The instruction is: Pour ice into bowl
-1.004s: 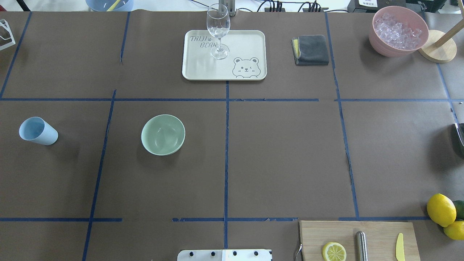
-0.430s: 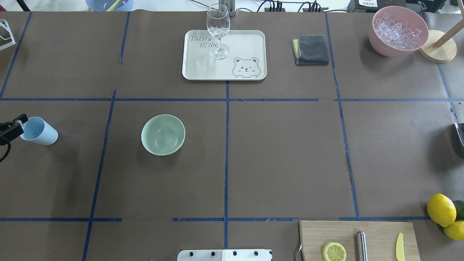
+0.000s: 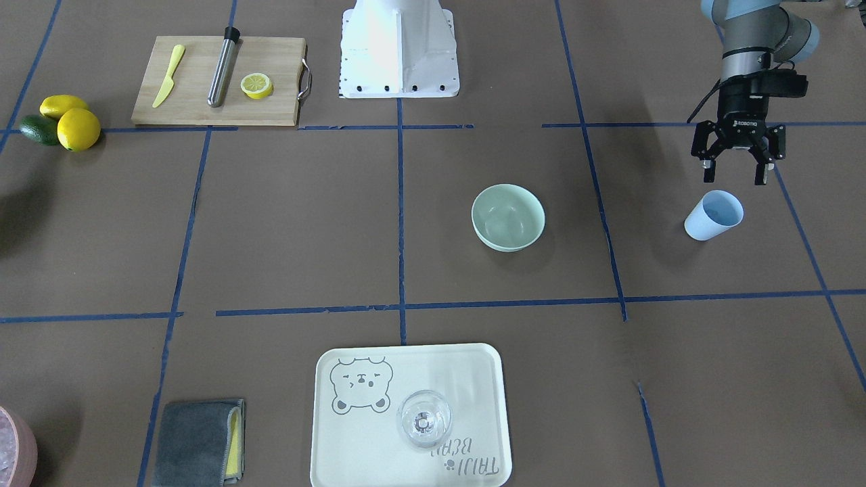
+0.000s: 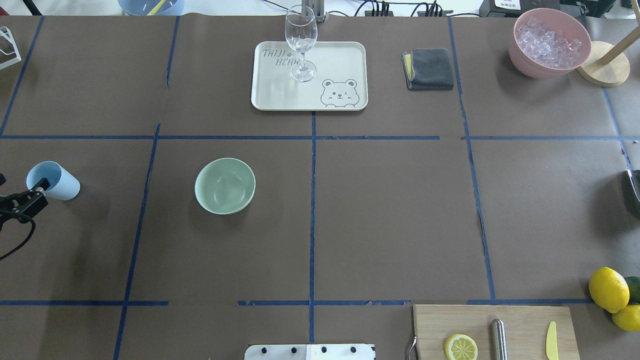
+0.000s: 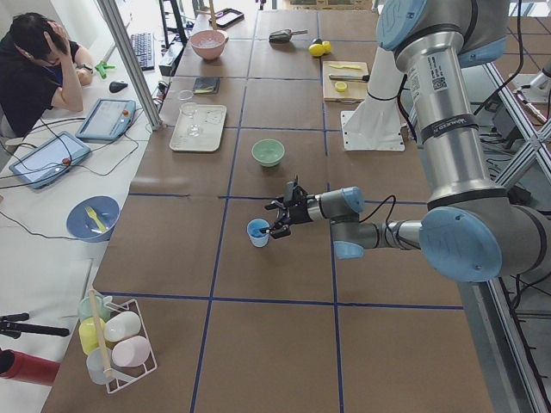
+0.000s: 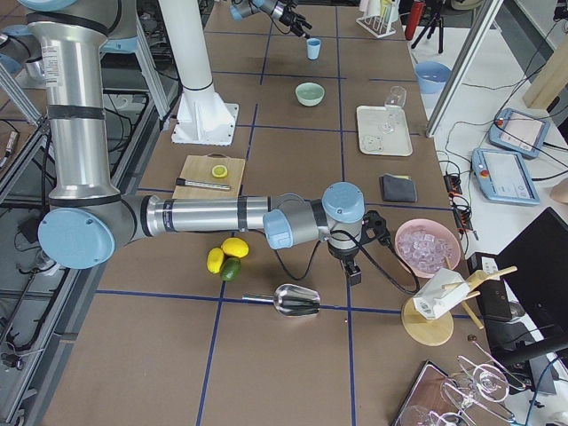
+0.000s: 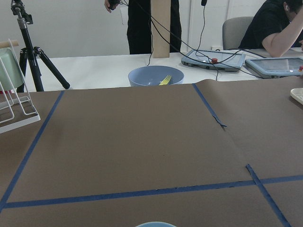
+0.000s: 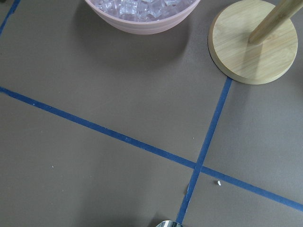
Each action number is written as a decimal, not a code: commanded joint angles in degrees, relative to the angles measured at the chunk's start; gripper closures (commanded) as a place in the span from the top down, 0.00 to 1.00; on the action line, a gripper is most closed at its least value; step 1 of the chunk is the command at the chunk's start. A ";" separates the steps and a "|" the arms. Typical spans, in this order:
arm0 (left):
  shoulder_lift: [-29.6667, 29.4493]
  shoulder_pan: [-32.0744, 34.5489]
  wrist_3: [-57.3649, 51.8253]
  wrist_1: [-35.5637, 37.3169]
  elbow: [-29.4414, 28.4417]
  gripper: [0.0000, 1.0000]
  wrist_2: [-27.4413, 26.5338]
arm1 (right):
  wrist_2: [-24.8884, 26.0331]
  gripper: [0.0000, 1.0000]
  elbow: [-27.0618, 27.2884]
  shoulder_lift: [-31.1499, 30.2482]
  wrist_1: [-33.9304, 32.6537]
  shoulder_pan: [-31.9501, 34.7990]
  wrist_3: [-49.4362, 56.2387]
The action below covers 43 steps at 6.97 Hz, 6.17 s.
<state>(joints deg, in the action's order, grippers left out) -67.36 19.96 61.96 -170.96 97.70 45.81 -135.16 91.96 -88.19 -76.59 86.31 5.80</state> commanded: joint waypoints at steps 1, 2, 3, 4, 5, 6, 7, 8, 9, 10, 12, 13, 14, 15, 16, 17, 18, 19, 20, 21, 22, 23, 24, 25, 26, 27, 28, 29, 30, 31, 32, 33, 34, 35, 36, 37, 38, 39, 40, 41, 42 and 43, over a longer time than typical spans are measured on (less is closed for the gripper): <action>-0.66 -3.86 1.84 0.10 -2.85 1.00 -5.01 | 0.16 1.00 -0.03 0.04 -0.05 0.00 0.00; -1.27 -4.40 1.85 0.10 -3.47 1.00 -5.55 | 0.16 1.00 -0.12 0.04 -0.05 0.00 0.00; -3.02 -5.01 1.85 0.53 -4.78 1.00 -7.03 | 0.24 1.00 -0.12 0.04 0.04 0.00 0.00; -3.82 -5.10 1.85 0.54 -6.36 1.00 -7.14 | 0.24 1.00 -0.12 0.04 -0.05 0.00 0.00; -4.78 -5.10 1.85 0.45 -7.25 1.00 -7.66 | 0.24 1.00 -0.12 0.12 -0.05 0.00 -0.09; -6.19 -5.10 1.85 0.45 -8.82 1.00 -8.19 | 0.24 1.00 -0.12 0.12 -0.05 0.00 -0.09; -8.55 -5.10 1.85 0.02 -10.93 1.00 -8.19 | 0.33 1.00 -0.12 0.21 -0.05 0.00 0.00; -8.92 -5.10 1.85 -0.34 -12.34 1.00 -8.10 | 0.33 1.00 -0.12 0.21 -0.05 0.00 0.00; -8.84 -4.93 2.11 -0.43 -13.40 1.00 -8.10 | 0.33 1.00 -0.03 0.21 -0.05 0.00 0.00; -8.66 -4.49 3.24 -0.34 -14.19 1.00 -8.10 | 0.33 1.00 -0.12 0.30 -0.05 0.00 0.00; -9.10 -2.83 3.61 -0.08 -14.38 1.00 -7.75 | 0.33 1.00 -0.12 0.39 -0.05 0.00 0.00; -10.15 -2.38 5.52 0.01 -15.07 1.00 -7.75 | 0.33 1.00 -0.03 0.30 -0.05 0.00 0.00; -11.81 -2.12 6.76 0.01 -16.91 1.00 -7.75 | 0.33 1.00 -0.12 0.39 0.04 0.00 0.00; -13.22 -1.16 6.77 0.01 -17.19 1.00 -7.75 | 0.42 1.00 -0.12 0.39 0.04 0.00 0.00; -13.32 -1.15 6.77 0.10 -17.28 1.00 -7.75 | 0.42 1.00 -0.03 0.48 0.04 0.00 -0.09; -13.41 -1.15 6.77 0.19 -17.45 1.00 -7.75 | 0.42 1.00 -0.12 0.56 -0.05 0.00 0.00; -13.49 -0.80 6.77 0.27 -17.97 1.00 -7.67 | 0.51 1.00 -0.21 0.74 -0.05 0.00 0.00; -13.58 -0.45 6.86 0.28 -18.07 1.00 -7.58 | 0.51 1.00 -0.21 0.83 -0.05 0.00 0.00; -14.37 0.08 6.86 0.36 -18.59 1.00 -7.58 | 0.51 1.00 -0.21 0.83 -0.05 0.00 0.00; -16.29 0.34 6.86 0.36 -20.25 1.00 -7.58 | 0.51 1.00 -0.21 0.83 -0.05 0.00 0.00; -16.57 0.35 7.47 0.36 -20.61 0.96 -7.58 | 0.51 1.00 -0.21 0.83 -0.05 0.00 0.00; -16.66 0.35 7.56 0.36 -21.14 0.95 -7.58 | 0.51 1.00 -0.21 0.83 -0.05 0.00 0.00; -16.66 0.43 7.56 0.36 -21.41 0.92 -7.58 | 0.51 1.00 -0.21 0.83 -0.05 0.00 0.00; -17.09 0.43 7.56 0.28 -21.41 0.61 -7.66 | 0.51 1.00 -0.12 0.83 -0.05 0.00 -0.09; -17.10 0.43 7.39 0.01 -21.41 0.15 -7.58 | 0.51 1.00 -0.12 0.83 -0.05 0.00 -0.09; -16.49 0.61 5.47 -0.34 -20.10 0.00 -5.84 | 0.51 1.00 -0.21 0.83 -0.05 0.00 0.00; -16.75 1.30 -2.03 -1.04 -16.61 0.00 -2.86 | 0.51 1.00 -0.47 0.74 -0.05 0.00 0.00; -17.10 2.62 -6.89 -1.04 -12.22 0.00 -2.48 | 0.42 1.00 -0.56 0.48 -0.22 0.00 -0.09; -17.19 2.72 -12.33 -0.61 -6.44 0.00 -1.43 | 0.33 1.00 -0.73 0.22 -0.83 0.09 -0.09; -17.71 2.81 -22.31 -0.86 -3.33 0.00 -0.21 | -0.10 1.00 -0.99 -1.01 -0.93 0.70 -0.17; -20.50 2.72 -28.50 -0.43 -2.26 0.00 -0.19 | -0.19 1.00 -0.82 -2.93 -0.75 1.23 -0.17; -24.79 2.63 -31.69 1.40 -3.03 0.00 -0.37 | -0.46 1.00 -0.65 -4.69 -0.40 1.93 -0.09; -26.31 2.28 -33.46 8.55 -2.86 0.00 -0.46 | -0.28 1.00 -0.65 -5.58 -0.31 2.20 -0.09; -27.37 2.28 -36.53 15.06 -2.51 0.00 -0.63 | -0.28 1.00 -0.65 -6.02 -0.31 2.28 -0.09; -28.69 2.19 -43.17 18.26 -2.77 0.00 -2.03 | -0.20 1.00 -0.73 -6.11 -0.31 2.46 -0.09; -29.74 2.02 -51.76 18.73 -3.04 0.00 -4.39 | -0.11 1.00 -0.73 -6.12 -0.31 2.55 -0.09; -31.23 1.58 -57.68 18.82 -3.39 0.00 -5.11 | -0.11 1.00 -0.73 -6.20 -0.31 2.72 -0.09; -32.29 0.01 -63.92 18.82 -4.26 0.00 -6.25 | -0.02 1.00 -0.82 -6.20 -0.31 2.81 -0.17; -33.61 -0.62 -70.24 18.82 -6.01 0.00 -9.30 | -0.02 1.00 -0.91 -6.20 -0.31 2.90 -0.17; -34.58 -2.01 -76.75 18.82 -6.37 0.00 -11.16 | -0.02 1.00 -0.91 -6.20 -0.31 2.99 -0.17; -34.85 -2.46 -83.42 18.73 -6.29 0.00 -11.61 | 0.07 1.00 -0.91 -6.20 -0.31 2.99 -0.17; -35.38 -2.55 -89.50 18.73 -6.29 0.00 -11.62 | 0.07 1.00 -0.91 -6.20 -0.31 3.08 -0.17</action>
<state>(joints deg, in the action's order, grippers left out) -102.09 17.80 -19.81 -152.20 91.49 34.66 -135.12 91.06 -94.39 -76.90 89.30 5.63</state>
